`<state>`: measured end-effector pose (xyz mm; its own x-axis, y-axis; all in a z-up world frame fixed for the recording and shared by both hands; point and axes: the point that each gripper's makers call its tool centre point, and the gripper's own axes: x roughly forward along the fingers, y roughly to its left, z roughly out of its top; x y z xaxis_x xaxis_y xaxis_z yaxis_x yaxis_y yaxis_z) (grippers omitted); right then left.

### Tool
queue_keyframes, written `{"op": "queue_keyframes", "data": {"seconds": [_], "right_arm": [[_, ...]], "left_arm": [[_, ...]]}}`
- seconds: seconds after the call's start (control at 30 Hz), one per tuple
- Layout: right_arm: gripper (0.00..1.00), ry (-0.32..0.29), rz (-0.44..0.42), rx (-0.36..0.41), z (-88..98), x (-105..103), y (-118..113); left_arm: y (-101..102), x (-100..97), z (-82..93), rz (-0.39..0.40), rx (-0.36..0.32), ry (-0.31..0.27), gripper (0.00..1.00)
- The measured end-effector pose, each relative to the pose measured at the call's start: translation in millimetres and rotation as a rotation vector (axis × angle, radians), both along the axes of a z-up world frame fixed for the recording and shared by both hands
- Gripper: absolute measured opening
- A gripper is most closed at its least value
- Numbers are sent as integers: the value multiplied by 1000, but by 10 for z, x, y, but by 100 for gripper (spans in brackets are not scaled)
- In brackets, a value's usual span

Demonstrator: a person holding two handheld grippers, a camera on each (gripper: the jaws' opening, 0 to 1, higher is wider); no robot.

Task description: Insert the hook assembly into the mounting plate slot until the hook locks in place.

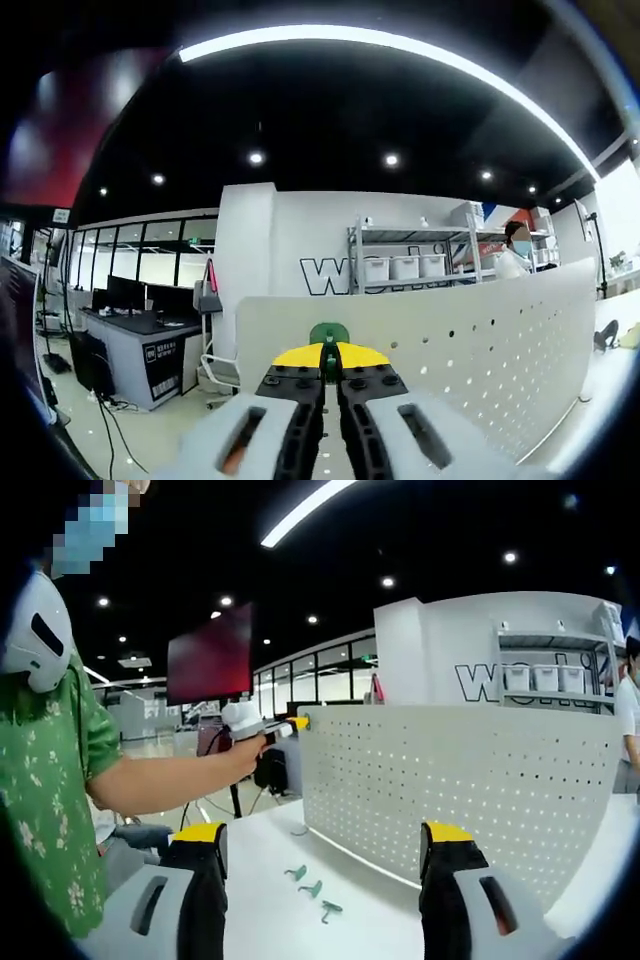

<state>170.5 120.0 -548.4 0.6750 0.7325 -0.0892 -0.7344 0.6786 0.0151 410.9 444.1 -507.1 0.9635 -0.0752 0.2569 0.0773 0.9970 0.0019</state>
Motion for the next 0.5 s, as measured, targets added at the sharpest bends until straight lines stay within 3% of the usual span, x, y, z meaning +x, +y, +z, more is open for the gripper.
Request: {"op": "queue_keyframes", "data": {"seconds": [0.5], "right_arm": [[80, -3, -9, -4, 27, 20, 0]], "left_arm": [[18, 71, -28, 7, 28, 0, 3]]}}
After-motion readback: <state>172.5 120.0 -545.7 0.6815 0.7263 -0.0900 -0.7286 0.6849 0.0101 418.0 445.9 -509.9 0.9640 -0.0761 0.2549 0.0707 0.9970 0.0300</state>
